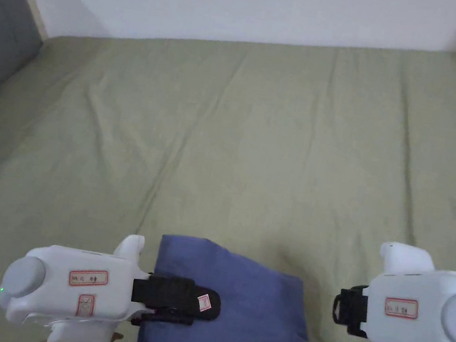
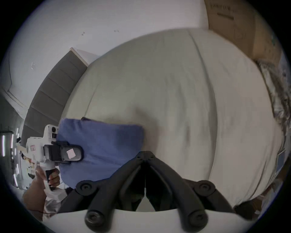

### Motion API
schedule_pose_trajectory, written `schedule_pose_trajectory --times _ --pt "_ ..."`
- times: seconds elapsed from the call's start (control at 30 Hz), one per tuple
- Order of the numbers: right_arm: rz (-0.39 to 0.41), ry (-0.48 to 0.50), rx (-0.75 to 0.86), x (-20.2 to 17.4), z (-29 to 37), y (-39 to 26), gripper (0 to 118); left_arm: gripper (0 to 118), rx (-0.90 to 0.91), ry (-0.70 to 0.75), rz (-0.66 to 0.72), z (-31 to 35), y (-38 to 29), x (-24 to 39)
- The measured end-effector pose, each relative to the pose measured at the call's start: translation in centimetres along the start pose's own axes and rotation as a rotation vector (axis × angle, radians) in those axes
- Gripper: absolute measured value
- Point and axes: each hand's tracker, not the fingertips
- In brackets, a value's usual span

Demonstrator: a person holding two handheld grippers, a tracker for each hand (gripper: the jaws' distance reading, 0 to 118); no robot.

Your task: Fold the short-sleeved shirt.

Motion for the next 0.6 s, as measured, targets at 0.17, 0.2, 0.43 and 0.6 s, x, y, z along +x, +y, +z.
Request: schedule_pose_trajectory --times 0.17,0.2,0.43,0.6 --pt "0.025 -0.06 0.032 -9.5 -0.8 0.5 0 25 0.03 0.182 -0.039 9.5 1.4 -3.3" --pt "0.068 -0.079 0.036 -11.5 -1.4 0.4 0 25 0.046 0.216 -0.035 11.7 1.8 -4.3" --pt "0.13 -0.036 0.036 -20.8 -5.4 -1.0 0 25 0.075 0.395 -0.056 22.8 4.5 -8.9" --pt "0.081 -0.056 0.025 -23.8 -7.9 -1.4 0 28 0.033 0.661 -0.132 25.6 6.4 -10.9"
